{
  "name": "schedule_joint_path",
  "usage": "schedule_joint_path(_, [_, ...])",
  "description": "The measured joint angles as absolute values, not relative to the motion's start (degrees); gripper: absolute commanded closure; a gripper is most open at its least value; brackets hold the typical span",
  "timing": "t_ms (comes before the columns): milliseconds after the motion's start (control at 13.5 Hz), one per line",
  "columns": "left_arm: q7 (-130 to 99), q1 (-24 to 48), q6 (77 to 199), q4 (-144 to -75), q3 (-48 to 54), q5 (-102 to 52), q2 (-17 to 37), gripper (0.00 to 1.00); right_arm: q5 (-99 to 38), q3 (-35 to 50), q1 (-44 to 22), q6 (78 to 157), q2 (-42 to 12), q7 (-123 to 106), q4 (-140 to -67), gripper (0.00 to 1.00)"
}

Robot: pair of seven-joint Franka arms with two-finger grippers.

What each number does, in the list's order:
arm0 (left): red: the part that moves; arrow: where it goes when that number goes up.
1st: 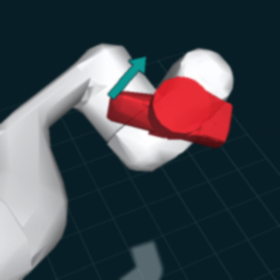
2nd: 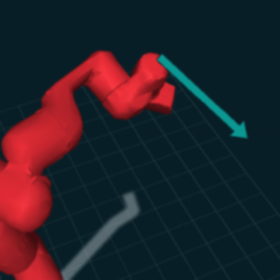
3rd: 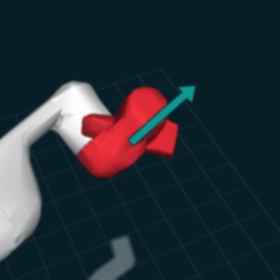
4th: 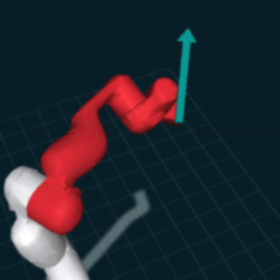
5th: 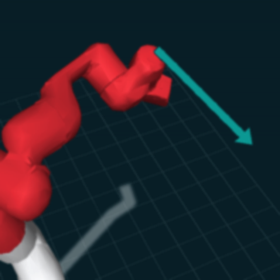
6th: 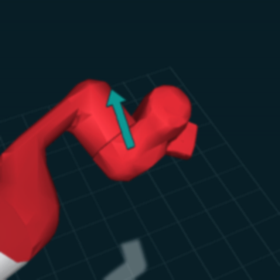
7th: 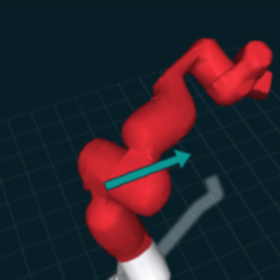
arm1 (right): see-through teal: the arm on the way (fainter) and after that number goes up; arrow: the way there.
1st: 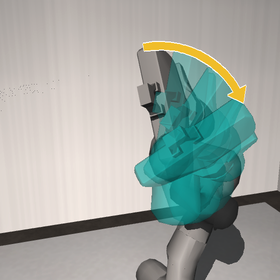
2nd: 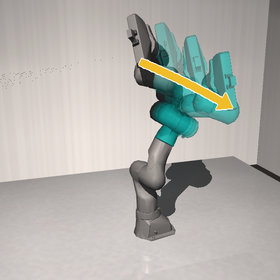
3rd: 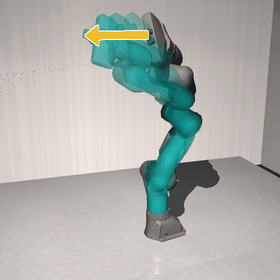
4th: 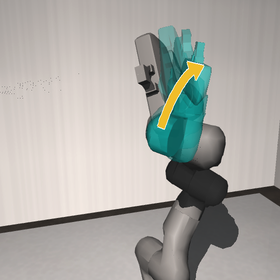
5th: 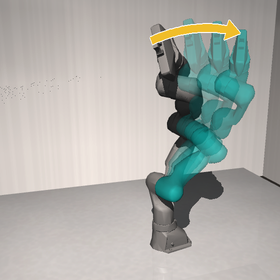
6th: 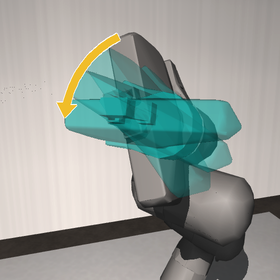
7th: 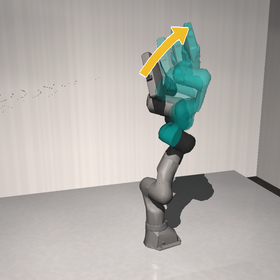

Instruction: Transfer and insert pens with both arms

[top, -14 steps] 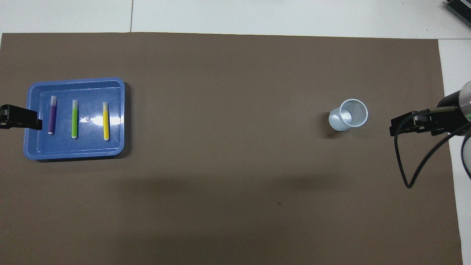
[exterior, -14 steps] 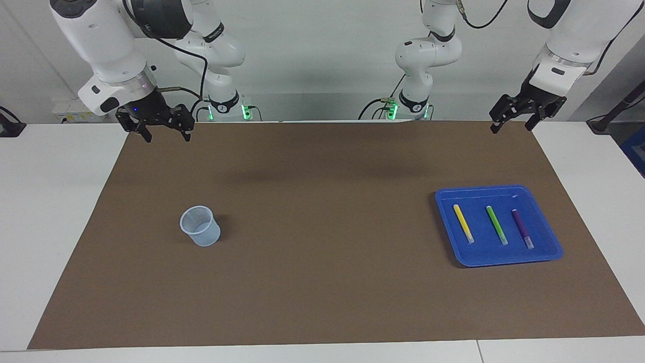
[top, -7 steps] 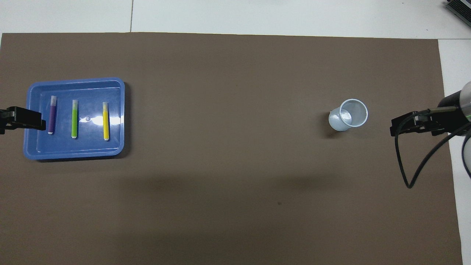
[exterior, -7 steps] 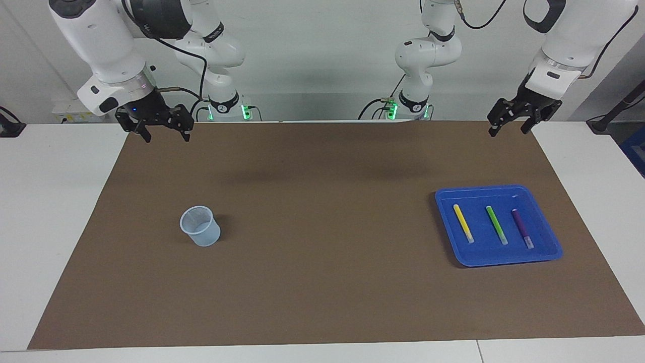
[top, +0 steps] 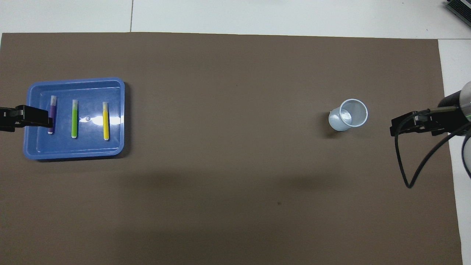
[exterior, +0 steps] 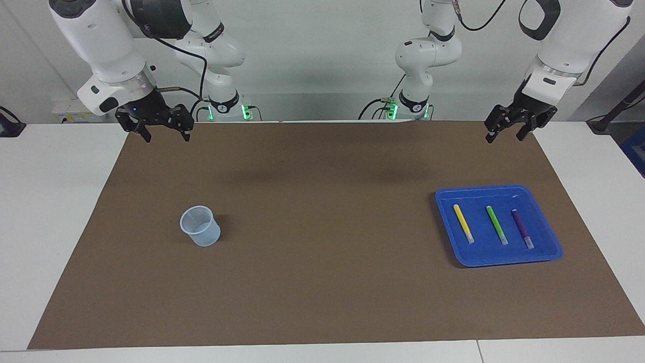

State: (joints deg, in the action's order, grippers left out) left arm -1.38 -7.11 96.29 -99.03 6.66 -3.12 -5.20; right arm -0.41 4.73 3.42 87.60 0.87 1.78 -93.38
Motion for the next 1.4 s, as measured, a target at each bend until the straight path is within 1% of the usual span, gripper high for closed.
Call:
schedule_joint_path(296, [-1.46,-7.11,98.73,-99.50,6.63,-3.25,-4.42,0.13,-0.41,4.73,3.42,87.60,0.88,1.78,-93.38,0.00])
schedule_joint_path(739, [-1.47,-7.14,102.80,-99.84,6.45,-3.25,0.35,0.13,-0.41,4.73,3.42,87.60,0.88,1.78,-93.38,0.00])
schedule_joint_path(1109, [-1.47,-7.14,105.71,-99.91,6.44,-3.25,3.01,0.13,-0.41,4.73,3.42,87.60,0.88,1.78,-93.39,0.00])
schedule_joint_path(1404, [-1.52,-7.14,110.44,-101.18,6.52,-3.25,6.06,0.14,-0.41,4.73,3.42,87.60,0.88,1.78,-93.39,0.00])
